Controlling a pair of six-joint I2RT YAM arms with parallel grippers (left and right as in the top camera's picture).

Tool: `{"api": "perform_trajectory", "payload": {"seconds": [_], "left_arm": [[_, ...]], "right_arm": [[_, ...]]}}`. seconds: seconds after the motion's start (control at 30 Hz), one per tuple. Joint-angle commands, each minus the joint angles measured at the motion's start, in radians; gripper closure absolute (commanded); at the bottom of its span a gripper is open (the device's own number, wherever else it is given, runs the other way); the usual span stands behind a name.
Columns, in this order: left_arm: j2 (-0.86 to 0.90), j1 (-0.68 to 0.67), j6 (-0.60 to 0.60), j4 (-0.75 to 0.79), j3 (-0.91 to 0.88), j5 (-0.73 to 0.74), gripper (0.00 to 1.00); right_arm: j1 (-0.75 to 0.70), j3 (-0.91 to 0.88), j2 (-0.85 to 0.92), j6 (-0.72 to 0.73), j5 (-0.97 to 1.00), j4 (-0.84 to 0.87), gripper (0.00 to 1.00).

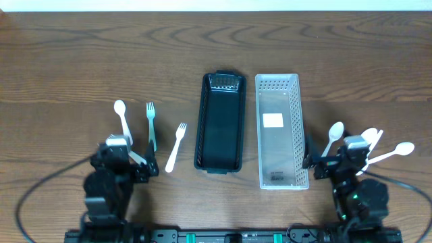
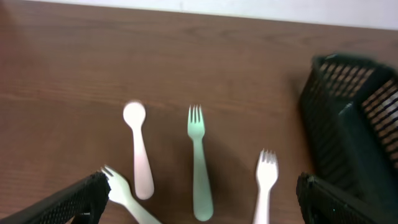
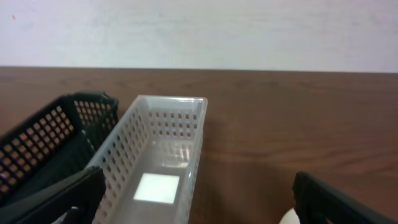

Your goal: Pack container

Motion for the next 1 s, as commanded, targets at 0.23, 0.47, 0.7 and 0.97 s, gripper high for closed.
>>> {"api": "perform_trajectory", "payload": {"seconds": [0.23, 0.47, 0.7, 0.97], "left_arm": [[0.587, 0.004, -0.079, -0.409, 0.62, 0.067, 0.02], [0.807, 0.004, -0.082, -0.478, 0.715, 0.113, 0.02], [0.954, -0.016, -0.078, -0.439, 0.715, 0.129, 0.43], [1.083, -0.127, -0.019, -0.41, 0.715, 0.129, 0.86]], "right_arm": [[-0.023, 0.567, 0.591, 0.016, -0.047, -0.45, 0.01], [-0.026, 0.671, 0.819, 0.043, -0.059, -0.566, 0.01], [-0.059, 0.671, 1.009, 0.19, 0.083, -0.597, 0.53], [-0.069, 0.671, 1.075, 0.192, 0.113, -0.576, 0.74]]}}
